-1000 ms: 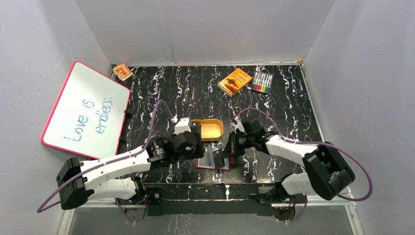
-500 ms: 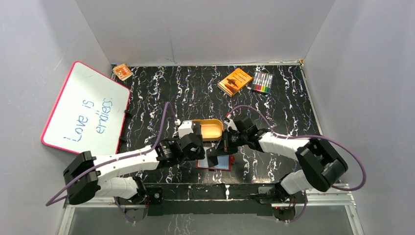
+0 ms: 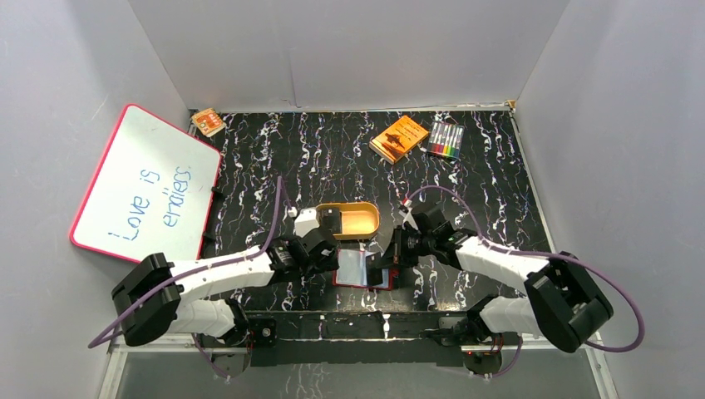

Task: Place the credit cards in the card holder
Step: Turn over the card slot in the card holder, then insert the credit card into the card holder.

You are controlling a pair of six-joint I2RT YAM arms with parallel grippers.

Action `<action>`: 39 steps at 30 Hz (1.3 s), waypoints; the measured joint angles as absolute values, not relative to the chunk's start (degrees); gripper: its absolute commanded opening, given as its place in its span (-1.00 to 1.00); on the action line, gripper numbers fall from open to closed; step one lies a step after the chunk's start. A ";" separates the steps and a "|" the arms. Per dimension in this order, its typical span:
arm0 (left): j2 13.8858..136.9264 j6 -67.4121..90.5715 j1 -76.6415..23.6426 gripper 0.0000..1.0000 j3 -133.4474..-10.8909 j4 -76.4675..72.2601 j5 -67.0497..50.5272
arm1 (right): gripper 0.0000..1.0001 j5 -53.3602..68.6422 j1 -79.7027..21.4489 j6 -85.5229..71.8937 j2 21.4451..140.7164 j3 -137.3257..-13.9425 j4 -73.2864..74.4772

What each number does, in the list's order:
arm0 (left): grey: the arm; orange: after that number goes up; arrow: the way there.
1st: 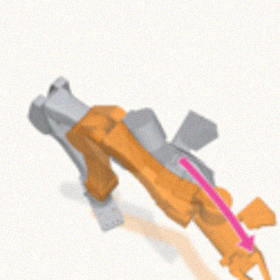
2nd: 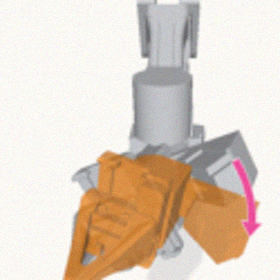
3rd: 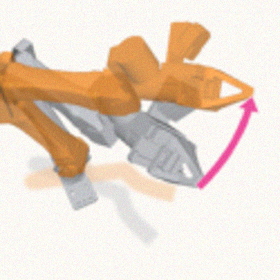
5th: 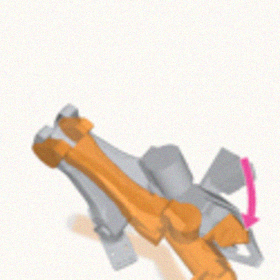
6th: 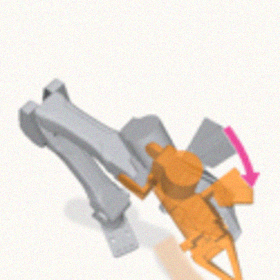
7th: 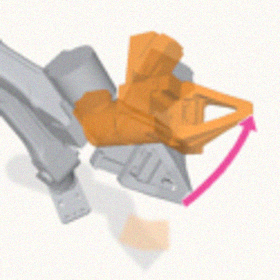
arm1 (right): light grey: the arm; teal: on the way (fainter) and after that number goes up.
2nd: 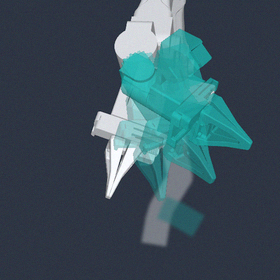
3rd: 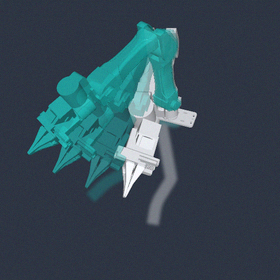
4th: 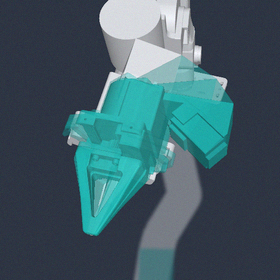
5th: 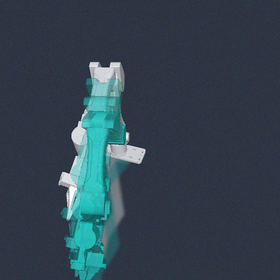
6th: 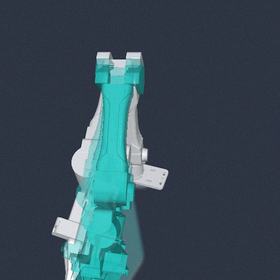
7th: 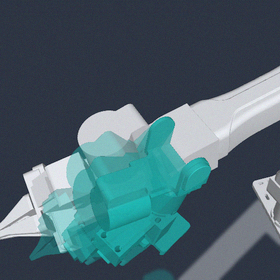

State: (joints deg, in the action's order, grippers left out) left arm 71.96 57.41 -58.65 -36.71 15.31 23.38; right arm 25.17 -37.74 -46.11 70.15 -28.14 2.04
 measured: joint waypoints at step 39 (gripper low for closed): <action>72.97 60.27 -56.77 -0.06 -31.86 10.04 18.33 | -1.00 29.85 -37.71 -53.91 81.54 -25.96 -12.75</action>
State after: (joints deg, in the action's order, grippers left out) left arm 72.97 60.27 -56.77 -31.86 10.04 18.33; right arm 29.85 -37.71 -53.91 81.54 -25.96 -12.75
